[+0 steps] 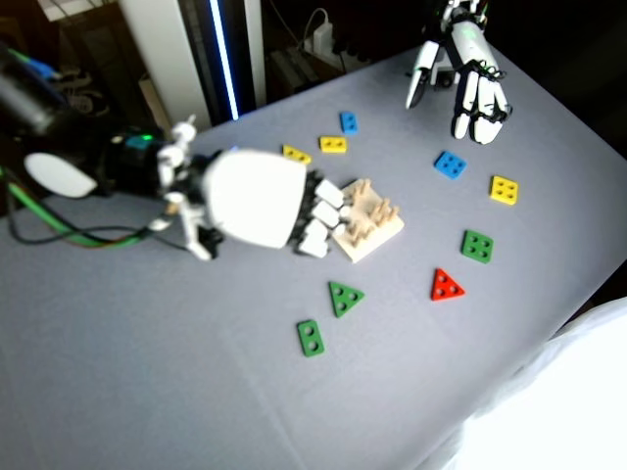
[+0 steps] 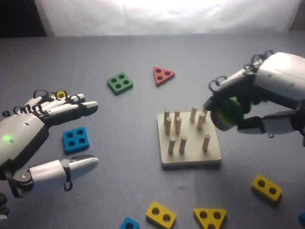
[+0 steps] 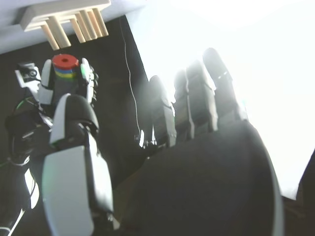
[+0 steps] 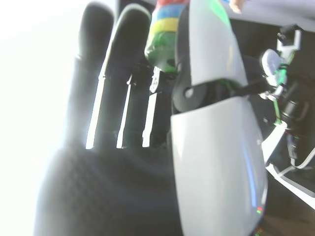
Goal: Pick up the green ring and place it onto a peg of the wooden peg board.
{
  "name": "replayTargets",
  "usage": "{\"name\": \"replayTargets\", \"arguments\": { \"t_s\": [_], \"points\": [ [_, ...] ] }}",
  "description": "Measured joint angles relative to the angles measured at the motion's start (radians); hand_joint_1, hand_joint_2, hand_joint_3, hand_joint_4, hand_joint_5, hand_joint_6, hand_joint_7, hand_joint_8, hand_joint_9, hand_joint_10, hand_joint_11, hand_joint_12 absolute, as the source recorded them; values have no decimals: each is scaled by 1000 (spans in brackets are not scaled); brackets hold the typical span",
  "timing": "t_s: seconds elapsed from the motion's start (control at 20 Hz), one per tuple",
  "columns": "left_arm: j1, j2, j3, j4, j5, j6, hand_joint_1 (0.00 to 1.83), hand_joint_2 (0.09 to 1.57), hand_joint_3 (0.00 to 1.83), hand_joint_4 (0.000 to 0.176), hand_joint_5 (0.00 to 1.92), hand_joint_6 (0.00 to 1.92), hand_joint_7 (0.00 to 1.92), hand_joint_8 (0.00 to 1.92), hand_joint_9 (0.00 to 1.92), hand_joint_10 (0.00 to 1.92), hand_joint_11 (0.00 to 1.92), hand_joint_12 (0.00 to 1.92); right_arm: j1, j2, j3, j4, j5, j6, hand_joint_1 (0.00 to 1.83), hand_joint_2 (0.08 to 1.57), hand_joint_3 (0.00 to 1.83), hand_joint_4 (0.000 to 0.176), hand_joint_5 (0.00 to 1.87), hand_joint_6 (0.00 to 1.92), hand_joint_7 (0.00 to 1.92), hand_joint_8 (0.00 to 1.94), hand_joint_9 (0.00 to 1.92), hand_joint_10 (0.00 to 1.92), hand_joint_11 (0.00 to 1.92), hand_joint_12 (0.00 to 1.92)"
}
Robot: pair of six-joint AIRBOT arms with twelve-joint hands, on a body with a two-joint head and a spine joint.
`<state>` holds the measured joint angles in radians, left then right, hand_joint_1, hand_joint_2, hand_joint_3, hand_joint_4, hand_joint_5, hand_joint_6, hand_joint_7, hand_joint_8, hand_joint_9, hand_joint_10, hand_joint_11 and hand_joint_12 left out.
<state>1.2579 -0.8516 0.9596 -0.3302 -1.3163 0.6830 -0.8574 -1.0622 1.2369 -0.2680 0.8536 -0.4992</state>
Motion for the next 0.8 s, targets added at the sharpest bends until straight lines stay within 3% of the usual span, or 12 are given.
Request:
{"name": "replayTargets", "arguments": {
  "t_s": [0.1,0.15,0.2,0.25,0.3,0.35,0.45,0.55,0.65,0.7,0.75,0.8],
  "points": [
    [0,0,0,0,0,0,679,1062,1,38,493,0,302,1,253,1,0,657,32,-16,6,-45,-25,3,1285,1027,0,0,1291,255,1158,915,1132,1291,1086,1732],
    [0,0,0,0,0,0,657,1067,2,42,481,0,292,0,240,0,0,649,43,-25,13,-71,-36,6,1291,1021,0,0,1343,138,1168,911,1118,1346,1086,1730],
    [0,0,2,1,0,0,645,1073,2,51,465,0,278,1,220,1,0,599,56,-39,22,-101,-58,15,1286,999,0,0,1355,163,1257,695,1109,1141,975,1592],
    [0,0,3,0,0,0,639,1077,2,58,454,0,272,0,217,1,0,603,60,-49,29,-119,-71,27,1282,992,0,0,1301,337,1339,459,1185,720,938,1277],
    [0,0,4,3,1,0,639,1077,2,58,454,0,272,0,217,1,0,603,66,-59,37,-138,-89,36,1282,992,0,0,1301,337,1339,459,1185,720,938,1277],
    [0,0,5,2,1,-1,622,1082,0,62,454,1,270,1,217,4,0,605,69,-71,44,-151,-100,55,1277,995,0,2,1245,481,1363,376,1298,341,1004,1014],
    [0,0,6,4,3,-3,650,1075,0,55,461,2,269,0,225,3,0,665,74,-74,48,-174,-102,60,1271,1006,0,10,1218,537,1306,487,1343,282,960,1154],
    [0,0,6,5,6,-4,668,1073,0,59,465,3,269,1,224,2,0,678,75,-74,48,-187,-105,74,1254,1037,0,30,1164,652,1176,716,1197,559,818,1417],
    [0,0,6,5,7,-4,676,1076,1,49,471,2,264,2,219,3,0,654,75,-74,49,-194,-105,81,1255,1038,0,22,1189,588,1138,809,1047,1117,870,1738],
    [0,0,6,5,7,-4,676,1076,1,49,471,2,264,2,219,3,0,654,75,-74,50,-196,-106,85,1255,1038,0,22,1189,588,1138,809,1047,1117,870,1738],
    [0,0,6,5,7,-4,693,1075,0,45,471,1,265,0,210,6,0,618,76,-74,50,-201,-108,90,1247,1050,2,25,1164,628,1103,870,915,1162,365,1811],
    [0,0,6,5,7,-4,696,1073,0,47,473,1,270,2,208,7,0,606,76,-73,50,-204,-109,96,1246,1053,1,28,1150,661,1103,862,925,1089,458,1708]
  ]
}}
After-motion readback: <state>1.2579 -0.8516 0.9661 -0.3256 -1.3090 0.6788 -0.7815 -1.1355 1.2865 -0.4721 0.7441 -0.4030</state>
